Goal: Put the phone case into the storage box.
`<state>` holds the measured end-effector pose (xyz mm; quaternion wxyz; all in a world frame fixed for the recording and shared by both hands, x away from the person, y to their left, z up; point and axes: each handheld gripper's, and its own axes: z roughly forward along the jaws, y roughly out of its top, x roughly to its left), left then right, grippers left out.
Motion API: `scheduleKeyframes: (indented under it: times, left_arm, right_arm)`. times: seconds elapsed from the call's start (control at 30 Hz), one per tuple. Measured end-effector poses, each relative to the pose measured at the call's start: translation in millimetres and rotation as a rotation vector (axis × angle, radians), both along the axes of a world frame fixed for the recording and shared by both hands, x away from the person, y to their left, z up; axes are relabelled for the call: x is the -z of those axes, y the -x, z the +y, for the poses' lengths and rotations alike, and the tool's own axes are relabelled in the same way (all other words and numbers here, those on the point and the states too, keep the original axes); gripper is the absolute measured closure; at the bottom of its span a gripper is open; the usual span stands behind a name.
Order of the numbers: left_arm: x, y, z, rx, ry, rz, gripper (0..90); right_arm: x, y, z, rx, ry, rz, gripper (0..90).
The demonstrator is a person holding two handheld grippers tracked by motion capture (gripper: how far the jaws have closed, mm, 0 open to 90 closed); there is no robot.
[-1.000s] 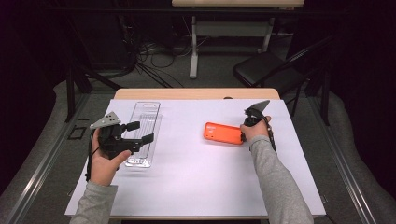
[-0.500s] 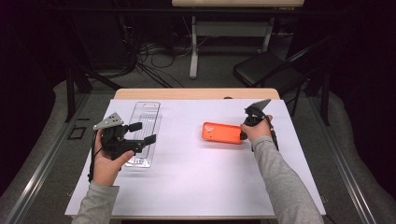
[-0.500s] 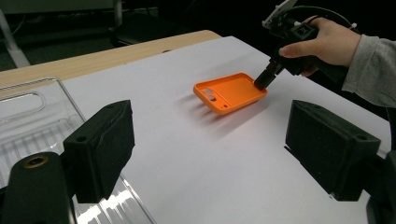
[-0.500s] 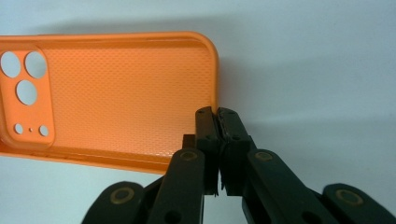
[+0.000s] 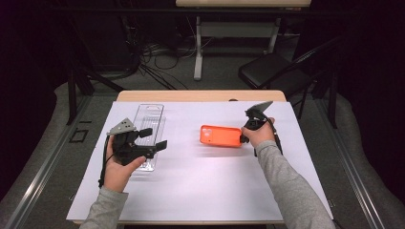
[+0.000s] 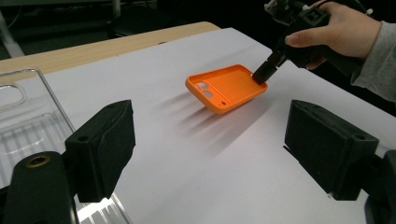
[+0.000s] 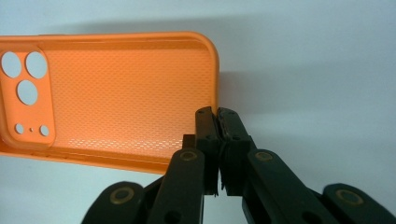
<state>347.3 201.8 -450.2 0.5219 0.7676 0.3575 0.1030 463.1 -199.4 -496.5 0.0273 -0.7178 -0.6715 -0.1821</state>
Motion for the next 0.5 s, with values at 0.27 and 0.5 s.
scheduleKeyframes:
  times: [0.27,0.5]
  left_arm:
    - [6.2,0.4,-8.2,0.014,-0.009,0.012,17.4]
    - [12.0,-0.4,-14.0,0.017,0.008,0.039,17.4]
  right_arm:
    - [-2.0,5.7,11.5,-0.039,-0.027,-0.025,87.8]
    - [-5.3,10.7,19.7,-0.071,-0.033,-0.039,87.8]
